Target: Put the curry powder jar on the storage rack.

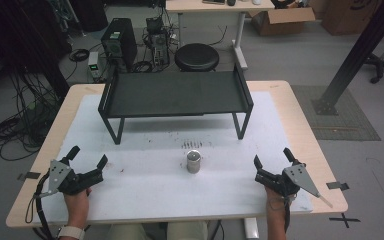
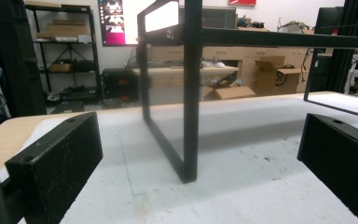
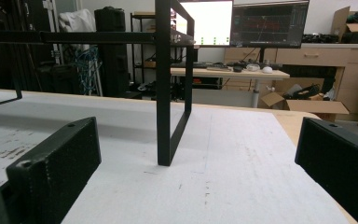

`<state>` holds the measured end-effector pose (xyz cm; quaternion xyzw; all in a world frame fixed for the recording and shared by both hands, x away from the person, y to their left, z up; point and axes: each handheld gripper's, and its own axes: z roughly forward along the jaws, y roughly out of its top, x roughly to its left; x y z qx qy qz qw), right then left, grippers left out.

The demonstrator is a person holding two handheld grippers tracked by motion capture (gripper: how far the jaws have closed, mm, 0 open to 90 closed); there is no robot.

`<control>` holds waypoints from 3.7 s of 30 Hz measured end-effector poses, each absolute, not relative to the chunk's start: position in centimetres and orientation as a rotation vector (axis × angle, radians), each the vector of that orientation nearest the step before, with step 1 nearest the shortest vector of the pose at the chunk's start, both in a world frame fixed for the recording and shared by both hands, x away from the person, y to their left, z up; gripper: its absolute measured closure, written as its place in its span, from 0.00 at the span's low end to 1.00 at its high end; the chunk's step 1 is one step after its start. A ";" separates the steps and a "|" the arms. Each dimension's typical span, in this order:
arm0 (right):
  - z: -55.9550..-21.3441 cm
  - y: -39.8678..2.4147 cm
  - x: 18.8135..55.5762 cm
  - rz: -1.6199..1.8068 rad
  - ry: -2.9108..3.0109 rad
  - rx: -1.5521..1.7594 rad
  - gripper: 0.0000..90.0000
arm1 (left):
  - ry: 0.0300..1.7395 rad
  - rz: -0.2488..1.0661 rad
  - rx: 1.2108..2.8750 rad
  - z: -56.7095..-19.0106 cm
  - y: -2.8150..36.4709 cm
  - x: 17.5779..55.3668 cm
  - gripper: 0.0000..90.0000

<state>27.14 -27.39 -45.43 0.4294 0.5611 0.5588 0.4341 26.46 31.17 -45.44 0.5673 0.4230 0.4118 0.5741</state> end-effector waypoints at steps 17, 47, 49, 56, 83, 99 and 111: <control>-45.4 -27.4 27.1 1.391 1.397 1.069 0.00 | 0.989 0.966 1.326 -45.5 31.2 26.4 0.00; -40.9 -21.9 27.7 1.576 1.624 0.930 0.01 | 0.991 0.962 1.323 -45.4 31.2 26.4 0.00; -40.8 -21.2 27.7 1.590 1.656 0.910 0.01 | 0.991 0.962 1.323 -45.5 31.2 26.4 0.00; -40.8 -18.8 28.0 1.598 1.787 0.839 0.02 | 0.990 0.962 1.319 -45.5 31.3 26.4 0.00; -42.5 -13.1 30.6 1.619 2.048 0.808 0.04 | 0.989 0.960 1.314 -45.5 31.3 26.4 0.00; -43.8 -11.2 32.4 1.551 2.214 0.880 0.26 | 0.987 0.960 1.309 -45.5 31.4 26.4 0.00; -43.7 -11.1 32.3 1.571 2.228 0.864 0.43 | 0.987 0.959 1.307 -45.5 31.4 26.4 0.00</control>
